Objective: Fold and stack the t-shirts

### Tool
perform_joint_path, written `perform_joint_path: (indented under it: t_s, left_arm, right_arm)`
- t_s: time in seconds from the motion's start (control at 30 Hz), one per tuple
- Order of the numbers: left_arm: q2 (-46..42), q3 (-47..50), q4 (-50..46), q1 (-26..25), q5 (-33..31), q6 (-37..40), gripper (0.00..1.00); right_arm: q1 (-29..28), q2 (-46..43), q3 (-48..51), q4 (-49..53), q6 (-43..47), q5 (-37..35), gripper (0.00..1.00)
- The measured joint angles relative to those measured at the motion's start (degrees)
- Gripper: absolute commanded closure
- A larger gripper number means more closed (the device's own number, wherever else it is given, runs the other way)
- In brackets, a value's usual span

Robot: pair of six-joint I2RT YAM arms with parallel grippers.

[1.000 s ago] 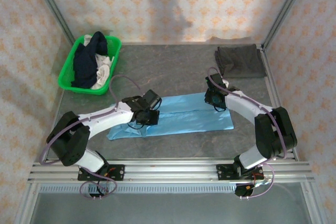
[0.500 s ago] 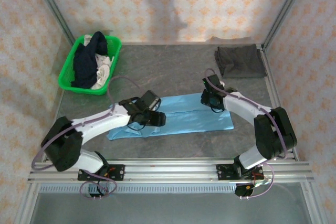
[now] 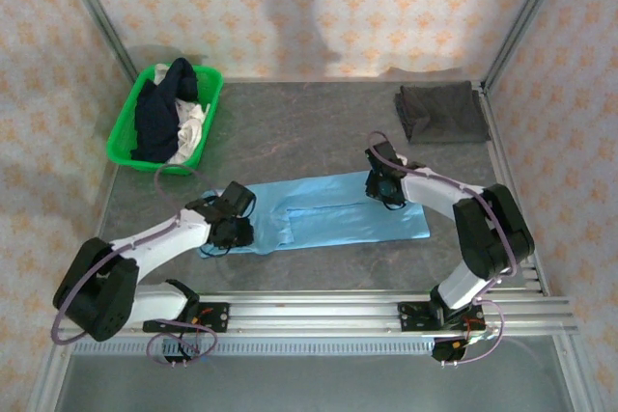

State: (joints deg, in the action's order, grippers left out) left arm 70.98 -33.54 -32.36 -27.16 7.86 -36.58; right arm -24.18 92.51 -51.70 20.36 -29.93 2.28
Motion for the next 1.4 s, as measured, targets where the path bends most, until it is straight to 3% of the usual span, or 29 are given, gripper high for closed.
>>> perform_joint_path:
  t_s: [0.07, 0.23, 0.3, 0.5, 0.6, 0.83, 1.03, 1.2, 1.4]
  left_arm:
    - [-2.3, 0.6, -0.6, 0.4, -0.1, -0.9, 0.82]
    - [-4.3, 2.0, -1.2, 0.7, -0.2, -1.8, 0.82]
    - [-4.6, 2.6, -1.6, 0.7, -0.4, -2.2, 0.8]
    - [-5.4, 2.3, -5.3, 1.4, -3.8, -3.2, 0.6]
    - [-4.7, -1.2, -6.5, 1.7, -5.7, -3.0, 0.58]
    - [10.6, -16.6, -3.7, 9.4, -9.0, 0.1, 0.74]
    - [24.6, -22.9, -1.0, 16.5, -11.2, 2.1, 0.83]
    - [30.5, -27.3, 0.0, 20.1, -11.1, 2.8, 0.83]
    - [35.7, -33.8, -0.3, 20.2, -11.3, 4.1, 0.82]
  right_arm:
    - [0.9, 0.0, 0.0, 0.1, -0.1, -0.3, 0.72]
    - [2.5, 0.2, 0.0, 0.2, -0.3, -0.8, 0.72]
    - [2.6, 0.5, 0.0, 0.2, -0.3, -0.8, 0.72]
    - [2.6, 0.8, 0.0, 0.2, -0.3, -0.8, 0.72]
    - [2.7, 0.8, 0.0, -0.2, -0.3, -0.5, 0.72]
    - [4.1, 1.4, 0.1, -1.6, -0.6, 1.2, 0.74]
    - [5.8, 1.5, 2.5, -3.4, -1.2, 2.2, 0.74]
    - [6.0, 1.4, 2.6, -3.6, -1.2, 2.5, 0.74]
    - [6.3, 1.4, 2.7, -3.6, -1.2, 2.5, 0.76]
